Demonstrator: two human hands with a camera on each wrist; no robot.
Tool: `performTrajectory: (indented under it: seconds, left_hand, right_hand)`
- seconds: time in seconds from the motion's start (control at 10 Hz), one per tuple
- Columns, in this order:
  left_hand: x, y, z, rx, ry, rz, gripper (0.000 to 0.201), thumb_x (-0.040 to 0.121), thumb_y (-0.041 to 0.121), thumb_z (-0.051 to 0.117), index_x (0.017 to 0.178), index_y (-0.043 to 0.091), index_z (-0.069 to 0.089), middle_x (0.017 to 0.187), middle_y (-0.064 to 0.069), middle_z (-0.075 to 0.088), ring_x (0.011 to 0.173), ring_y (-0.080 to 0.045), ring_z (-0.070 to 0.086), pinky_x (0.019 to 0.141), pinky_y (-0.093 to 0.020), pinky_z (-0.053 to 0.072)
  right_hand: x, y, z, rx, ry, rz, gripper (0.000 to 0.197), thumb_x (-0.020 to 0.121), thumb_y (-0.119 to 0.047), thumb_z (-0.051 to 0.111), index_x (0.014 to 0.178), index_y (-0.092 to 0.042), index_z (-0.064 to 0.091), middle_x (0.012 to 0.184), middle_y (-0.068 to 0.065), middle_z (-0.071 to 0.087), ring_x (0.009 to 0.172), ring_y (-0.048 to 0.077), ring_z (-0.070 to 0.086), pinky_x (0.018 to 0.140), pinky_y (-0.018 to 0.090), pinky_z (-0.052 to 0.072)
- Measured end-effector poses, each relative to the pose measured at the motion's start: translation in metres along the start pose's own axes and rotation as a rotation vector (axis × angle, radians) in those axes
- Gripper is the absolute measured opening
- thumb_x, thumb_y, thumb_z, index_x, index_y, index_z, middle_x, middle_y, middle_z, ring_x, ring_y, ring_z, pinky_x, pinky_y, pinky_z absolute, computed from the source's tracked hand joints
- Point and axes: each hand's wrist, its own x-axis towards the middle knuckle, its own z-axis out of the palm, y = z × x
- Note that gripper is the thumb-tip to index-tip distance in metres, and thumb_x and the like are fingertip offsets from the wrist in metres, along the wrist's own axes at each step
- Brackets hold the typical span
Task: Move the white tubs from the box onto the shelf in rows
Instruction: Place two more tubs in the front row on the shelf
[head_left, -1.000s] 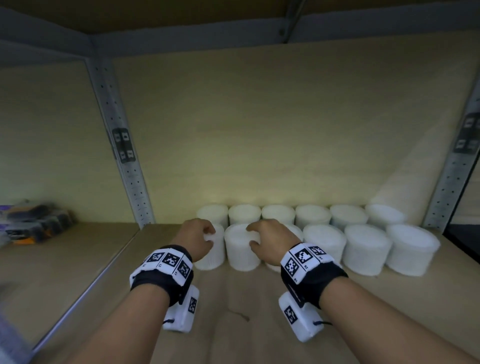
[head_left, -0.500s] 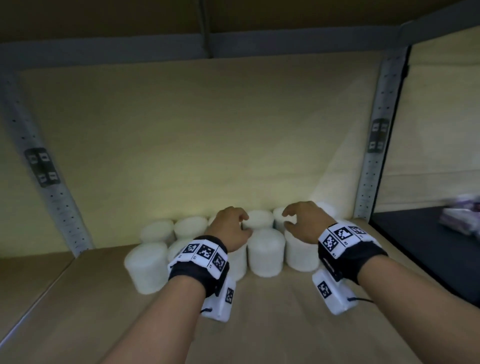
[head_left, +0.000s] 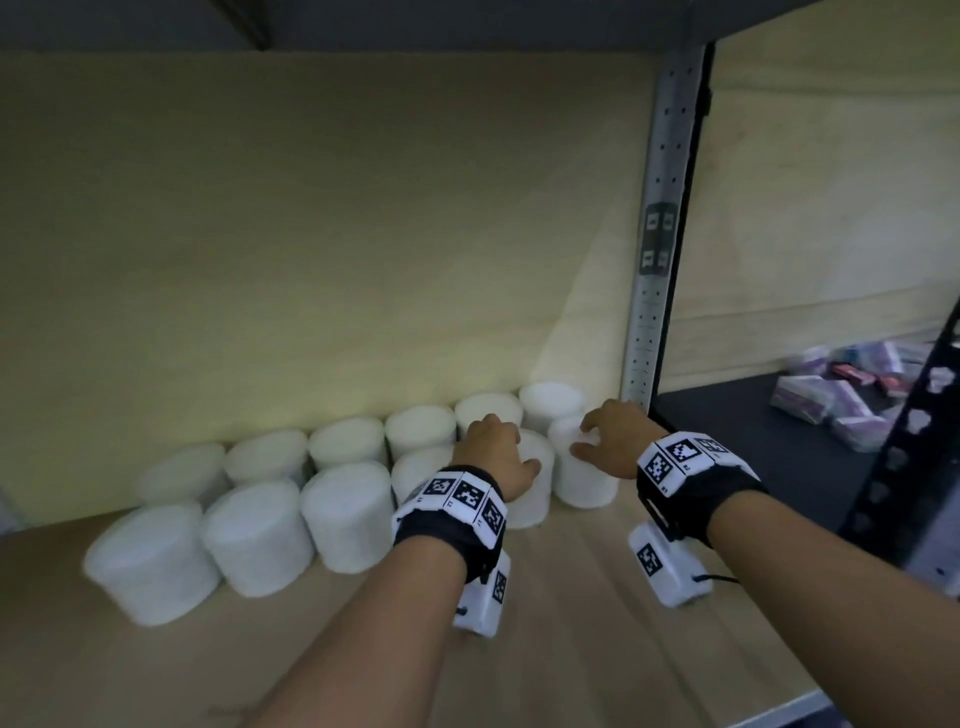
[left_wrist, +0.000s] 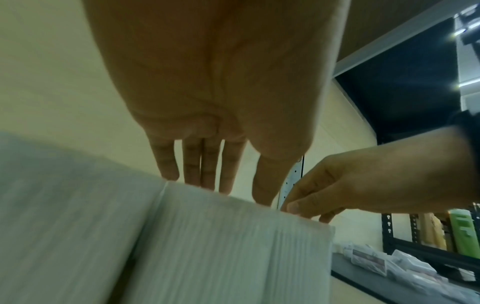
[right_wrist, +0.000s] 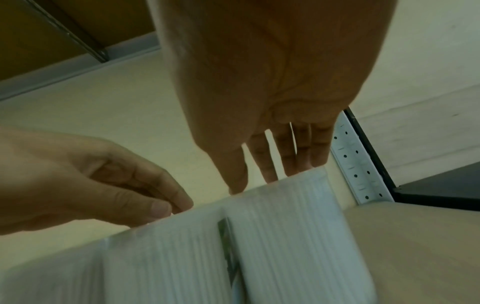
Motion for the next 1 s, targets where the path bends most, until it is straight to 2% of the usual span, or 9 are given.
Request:
performTrajectory:
  seconds: [0.3, 0.5, 0.7, 0.9, 1.0]
  left_hand:
    - [0.002, -0.006, 0.010, -0.029, 0.049, -0.008, 0.048, 0.089, 0.038, 0.059, 0.129, 0.012, 0.053, 0.133, -0.007, 0.046, 0.126, -0.025, 0.043, 0.106, -0.038, 0.039]
    - [0.000, -0.003, 0.010, -0.024, 0.044, -0.016, 0.048, 0.090, 0.037, 0.058, 0.131, 0.012, 0.051, 0.136, -0.007, 0.044, 0.129, -0.025, 0.040, 0.108, -0.037, 0.036]
    - [-0.001, -0.003, 0.012, -0.037, 0.042, -0.021, 0.048, 0.091, 0.036, 0.057, 0.132, 0.012, 0.051, 0.136, -0.007, 0.044, 0.130, -0.025, 0.039, 0.108, -0.035, 0.036]
    - [-0.001, -0.003, 0.012, -0.051, 0.051, -0.027, 0.046, 0.090, 0.035, 0.059, 0.130, 0.012, 0.053, 0.135, -0.007, 0.045, 0.128, -0.024, 0.041, 0.107, -0.036, 0.038]
    - [0.000, -0.004, 0.011, -0.057, 0.048, -0.027, 0.046, 0.090, 0.036, 0.059, 0.129, 0.012, 0.053, 0.135, -0.007, 0.045, 0.128, -0.024, 0.041, 0.107, -0.036, 0.038]
  right_hand:
    - [0.005, 0.001, 0.005, -0.026, 0.055, -0.018, 0.056, 0.088, -0.057, 0.044, 0.134, -0.025, 0.050, 0.132, 0.005, 0.051, 0.122, 0.028, 0.050, 0.103, 0.043, 0.042]
    - [0.003, 0.004, 0.006, 0.007, 0.053, -0.024, 0.056, 0.087, -0.059, 0.045, 0.131, -0.026, 0.051, 0.129, 0.005, 0.053, 0.119, 0.027, 0.052, 0.101, 0.042, 0.044]
    - [0.004, 0.003, 0.004, 0.039, 0.032, -0.018, 0.056, 0.086, -0.058, 0.050, 0.132, -0.026, 0.051, 0.133, 0.003, 0.051, 0.122, 0.025, 0.050, 0.104, 0.043, 0.042]
    - [0.001, 0.007, -0.002, 0.113, 0.020, -0.042, 0.052, 0.086, -0.049, 0.059, 0.131, -0.025, 0.053, 0.142, -0.001, 0.046, 0.128, 0.022, 0.048, 0.110, 0.042, 0.037]
    - [-0.001, 0.009, -0.007, 0.161, -0.006, -0.064, 0.046, 0.086, -0.040, 0.064, 0.128, -0.024, 0.057, 0.141, -0.002, 0.048, 0.127, 0.020, 0.049, 0.109, 0.036, 0.039]
